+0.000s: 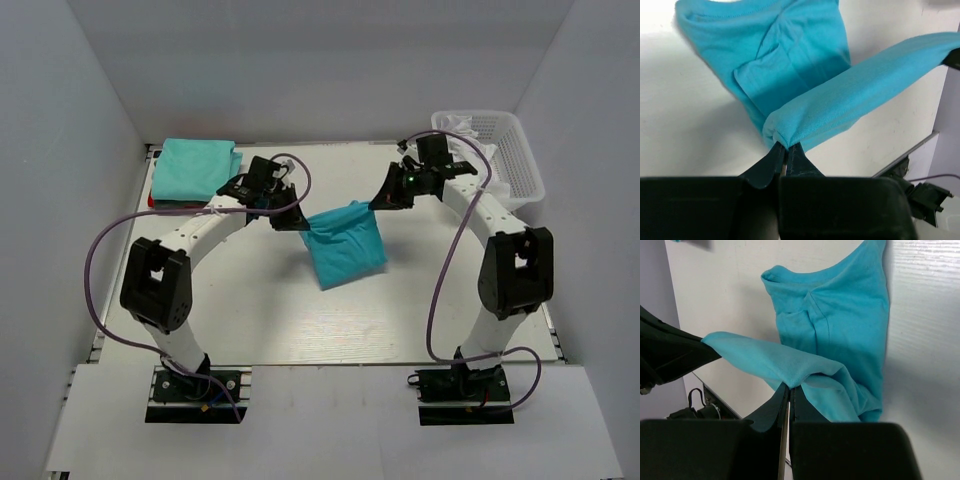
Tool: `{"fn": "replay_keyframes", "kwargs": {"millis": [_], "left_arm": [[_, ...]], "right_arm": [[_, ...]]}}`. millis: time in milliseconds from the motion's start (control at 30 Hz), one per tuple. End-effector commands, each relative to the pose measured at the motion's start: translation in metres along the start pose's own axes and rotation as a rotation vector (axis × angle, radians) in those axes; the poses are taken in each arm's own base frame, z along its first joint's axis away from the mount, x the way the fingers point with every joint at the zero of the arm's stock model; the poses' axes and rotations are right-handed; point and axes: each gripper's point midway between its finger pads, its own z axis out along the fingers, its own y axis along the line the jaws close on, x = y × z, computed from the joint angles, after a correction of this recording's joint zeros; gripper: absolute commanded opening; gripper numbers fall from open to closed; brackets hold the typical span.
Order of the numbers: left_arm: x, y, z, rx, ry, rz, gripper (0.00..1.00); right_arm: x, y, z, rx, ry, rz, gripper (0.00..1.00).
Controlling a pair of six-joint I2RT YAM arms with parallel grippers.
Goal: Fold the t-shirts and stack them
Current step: Fold the long partially folded tshirt into a neat square, then smooth out wrinkles on the folded tshirt
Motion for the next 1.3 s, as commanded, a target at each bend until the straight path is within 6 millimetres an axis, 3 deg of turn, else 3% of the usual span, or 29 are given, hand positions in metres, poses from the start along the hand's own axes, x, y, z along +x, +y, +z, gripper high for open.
{"fn": "replay_keyframes", "kwargs": {"millis": [0, 200, 267, 467, 500, 533, 567, 600, 633, 667, 700, 800, 833, 867, 933, 967, 1000, 1033, 1067, 1167, 1200, 1233, 1267], "left_arm": [[-0.032, 0.0, -0.008, -0.012, -0.082, 0.001, 0.0], [-0.032, 0.01, 0.01, -0.018, -0.051, -0.016, 0.0], [-0.031, 0.022, 0.017, -0.044, -0.04, -0.034, 0.0], [-0.082, 0.031, 0.035, -0.078, -0.145, -0.032, 0.0], [-0.081, 0.033, 0.038, -0.09, -0.125, -0.04, 0.04], [-0.087, 0.038, 0.038, -0.109, -0.132, -0.049, 0.18], [-0.098, 0.039, 0.037, -0.134, -0.159, -0.047, 0.42], [-0.098, 0.045, 0.041, -0.159, -0.148, -0.037, 0.72], [-0.106, 0.049, 0.041, -0.189, -0.176, -0.026, 1.0], [-0.122, 0.048, 0.034, -0.206, -0.21, -0.028, 1.0], [-0.123, 0.051, 0.031, -0.234, -0.196, -0.021, 1.0], [-0.141, 0.046, 0.021, -0.263, -0.229, 0.01, 1.0], [-0.139, 0.035, 0.02, -0.235, -0.23, 0.034, 1.0], [-0.138, 0.03, 0.017, -0.212, -0.231, 0.047, 1.0], [-0.128, 0.018, 0.022, -0.14, -0.207, 0.083, 1.0], [-0.122, 0.016, 0.026, -0.112, -0.188, 0.084, 1.0], [-0.116, 0.009, 0.026, -0.063, -0.168, 0.089, 1.0], [-0.109, 0.011, 0.032, -0.051, -0.154, 0.074, 1.0], [-0.106, 0.011, 0.035, -0.038, -0.145, 0.074, 1.0], [-0.097, 0.015, 0.048, -0.007, -0.122, 0.074, 1.0], [-0.098, 0.014, 0.049, -0.008, -0.118, 0.06, 1.0], [-0.092, 0.019, 0.052, -0.024, -0.089, 0.048, 1.0], [-0.092, 0.019, 0.052, -0.024, -0.089, 0.048, 1.0]], "right_arm": [[-0.032, 0.009, 0.001, -0.048, -0.062, -0.057, 0.0], [-0.043, 0.006, 0.024, -0.09, -0.048, -0.053, 0.0], [-0.044, -0.001, 0.032, -0.086, -0.048, -0.033, 0.0], [-0.069, -0.014, 0.056, -0.069, -0.122, -0.046, 0.0], [-0.078, -0.014, 0.059, -0.074, -0.136, -0.056, 0.06], [-0.083, -0.014, 0.063, -0.071, -0.144, -0.058, 0.21], [-0.081, -0.024, 0.075, -0.068, -0.124, -0.052, 0.41], [-0.102, -0.012, 0.07, -0.086, -0.166, -0.092, 0.9], [-0.103, -0.014, 0.07, -0.06, -0.157, -0.092, 0.9], [-0.104, -0.021, 0.078, -0.051, -0.142, -0.09, 0.9], [-0.117, -0.011, 0.072, -0.06, -0.168, -0.118, 0.9], [-0.12, -0.001, 0.058, -0.055, -0.178, -0.142, 0.9], [-0.121, 0.008, 0.049, -0.061, -0.194, -0.158, 0.9], [-0.106, -0.002, 0.055, -0.051, -0.168, -0.14, 0.9], [-0.102, 0.015, 0.037, -0.09, -0.19, -0.155, 0.9], [-0.084, 0.007, 0.046, -0.118, -0.162, -0.145, 0.9], [-0.08, 0.022, 0.037, -0.173, -0.162, -0.138, 0.9], [-0.076, 0.025, 0.036, -0.196, -0.159, -0.117, 0.9], [-0.06, 0.022, 0.044, -0.247, -0.129, -0.115, 0.9], [-0.057, 0.025, 0.046, -0.279, -0.13, -0.091, 0.9], [-0.055, 0.018, 0.055, -0.27, -0.113, -0.067, 0.9], [-0.066, 0.027, 0.053, -0.285, -0.14, -0.094, 0.9], [-0.06, 0.017, 0.061, -0.266, -0.107, -0.068, 0.9]]}}
